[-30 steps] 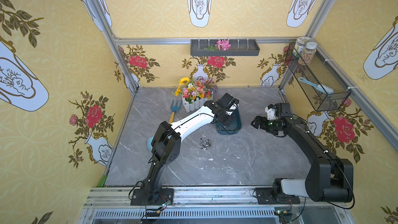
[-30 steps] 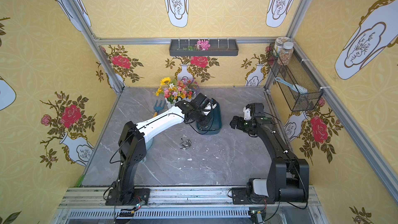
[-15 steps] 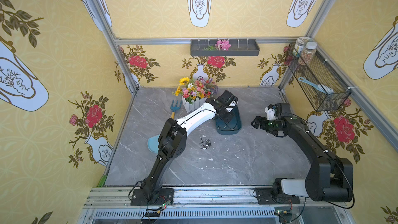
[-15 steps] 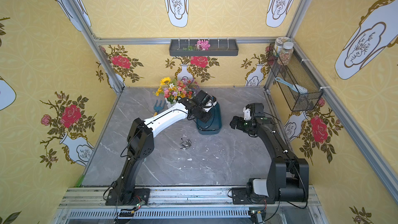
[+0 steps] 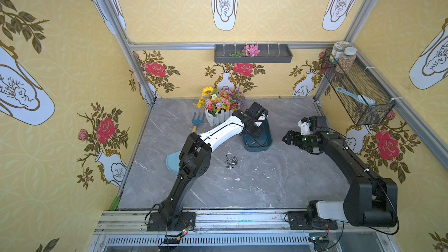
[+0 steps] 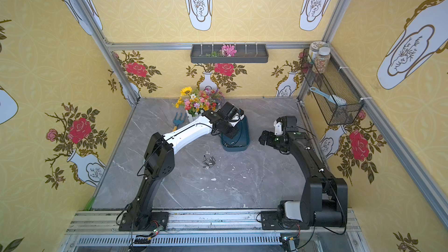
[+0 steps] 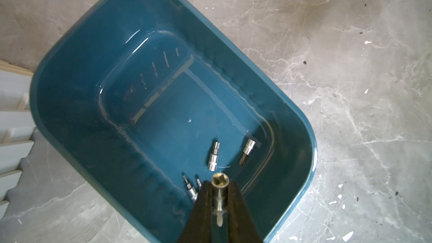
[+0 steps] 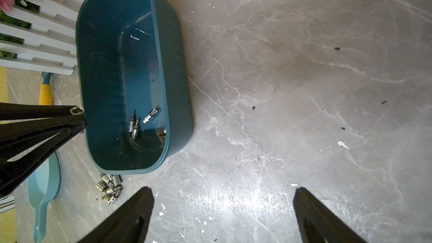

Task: Put the bit on the desktop into the storage box
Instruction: Place the screwdriver bit in the storage box, then pick up the screwdriver bit from the center of the board.

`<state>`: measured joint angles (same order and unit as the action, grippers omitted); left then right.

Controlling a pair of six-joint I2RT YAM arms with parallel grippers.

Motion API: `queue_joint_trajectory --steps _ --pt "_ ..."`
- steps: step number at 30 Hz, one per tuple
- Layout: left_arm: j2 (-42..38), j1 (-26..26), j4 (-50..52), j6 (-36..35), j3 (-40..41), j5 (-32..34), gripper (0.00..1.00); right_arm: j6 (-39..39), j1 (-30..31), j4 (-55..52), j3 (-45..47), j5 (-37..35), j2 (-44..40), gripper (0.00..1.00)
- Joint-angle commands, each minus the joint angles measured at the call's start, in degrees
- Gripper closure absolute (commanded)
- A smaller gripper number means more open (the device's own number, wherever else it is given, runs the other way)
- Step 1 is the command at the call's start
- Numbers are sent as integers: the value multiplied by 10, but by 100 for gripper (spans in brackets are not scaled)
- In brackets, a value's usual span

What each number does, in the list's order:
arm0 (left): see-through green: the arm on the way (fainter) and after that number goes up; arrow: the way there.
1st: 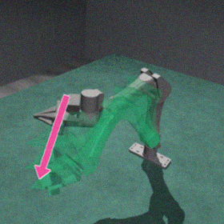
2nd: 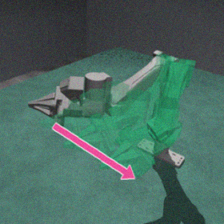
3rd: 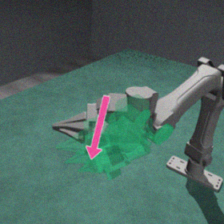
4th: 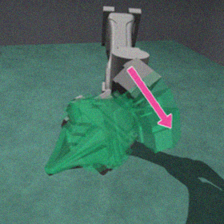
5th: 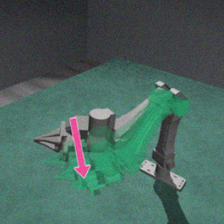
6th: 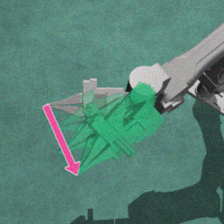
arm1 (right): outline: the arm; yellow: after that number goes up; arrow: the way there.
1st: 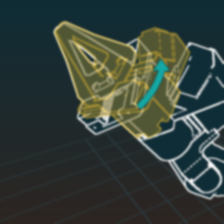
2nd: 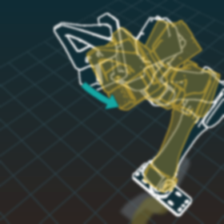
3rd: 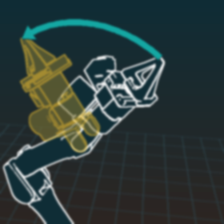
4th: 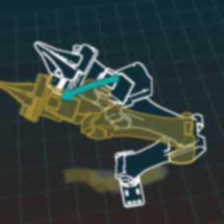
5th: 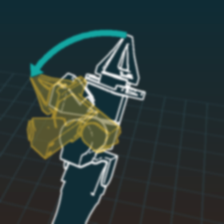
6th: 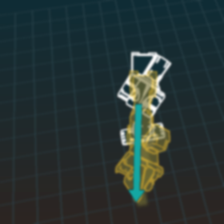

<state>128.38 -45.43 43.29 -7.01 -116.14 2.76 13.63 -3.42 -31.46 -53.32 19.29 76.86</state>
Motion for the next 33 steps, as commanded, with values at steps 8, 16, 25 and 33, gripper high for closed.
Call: queue_joint_trajectory --steps 8,16,25,33 --pt "13 1 -11 2 -3 -11 87 -4 0 12 0 -2 -1 3" --pt "13 2 -12 3 -7 -16 81 -4 0 11 0 -2 0 3" --pt "-10 2 -15 6 1 -22 53 -5 0 12 -2 -1 0 3" --pt "-69 2 -54 12 65 -23 32 -6 0 12 -2 0 -4 3"
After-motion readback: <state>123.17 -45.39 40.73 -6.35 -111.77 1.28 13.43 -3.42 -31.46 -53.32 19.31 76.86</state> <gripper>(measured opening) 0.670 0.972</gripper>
